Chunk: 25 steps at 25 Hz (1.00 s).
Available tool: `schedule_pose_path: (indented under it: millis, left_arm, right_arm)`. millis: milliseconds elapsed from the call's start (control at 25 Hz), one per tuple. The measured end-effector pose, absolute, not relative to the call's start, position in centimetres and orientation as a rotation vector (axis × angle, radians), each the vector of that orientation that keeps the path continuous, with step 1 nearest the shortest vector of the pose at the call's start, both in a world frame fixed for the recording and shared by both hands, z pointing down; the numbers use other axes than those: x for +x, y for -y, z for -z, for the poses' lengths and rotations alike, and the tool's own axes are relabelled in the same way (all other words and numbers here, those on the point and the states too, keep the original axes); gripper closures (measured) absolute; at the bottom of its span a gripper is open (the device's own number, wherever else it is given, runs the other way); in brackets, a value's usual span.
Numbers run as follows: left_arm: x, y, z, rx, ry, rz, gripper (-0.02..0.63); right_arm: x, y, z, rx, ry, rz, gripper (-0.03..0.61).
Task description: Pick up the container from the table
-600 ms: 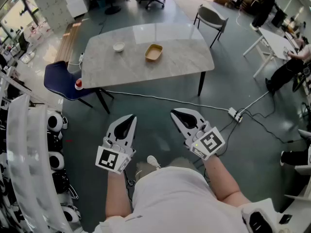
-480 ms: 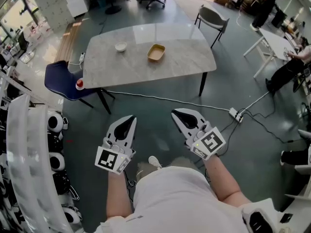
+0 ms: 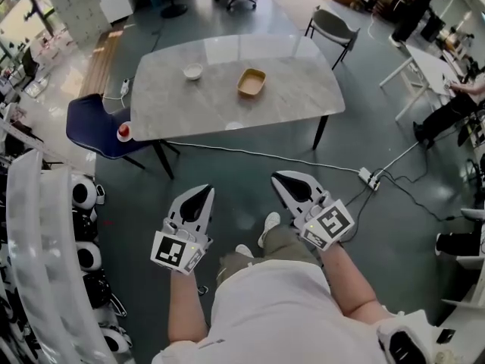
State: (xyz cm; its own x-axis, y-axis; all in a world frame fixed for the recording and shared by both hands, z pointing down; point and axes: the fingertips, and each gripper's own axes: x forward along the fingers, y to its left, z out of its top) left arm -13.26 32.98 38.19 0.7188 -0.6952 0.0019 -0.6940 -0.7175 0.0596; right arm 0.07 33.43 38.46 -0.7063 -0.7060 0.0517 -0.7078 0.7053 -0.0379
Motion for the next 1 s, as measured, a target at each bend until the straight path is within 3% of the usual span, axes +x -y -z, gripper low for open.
schedule_pose_path:
  millis: [360,1000]
  left_arm:
    - [-13.6,-25.1,-39.8,2.831,1.190,-0.017,0.612]
    - [-7.6,-6.2,-40.3,2.805,1.178,-0.131,0.611]
  right_arm:
    - [-0.3,-24.8,-40.3,1.159,2.878,-0.126,0.569]
    - [5.3,-5.6,-42.9,1.103,2.858,-0.246,0.569]
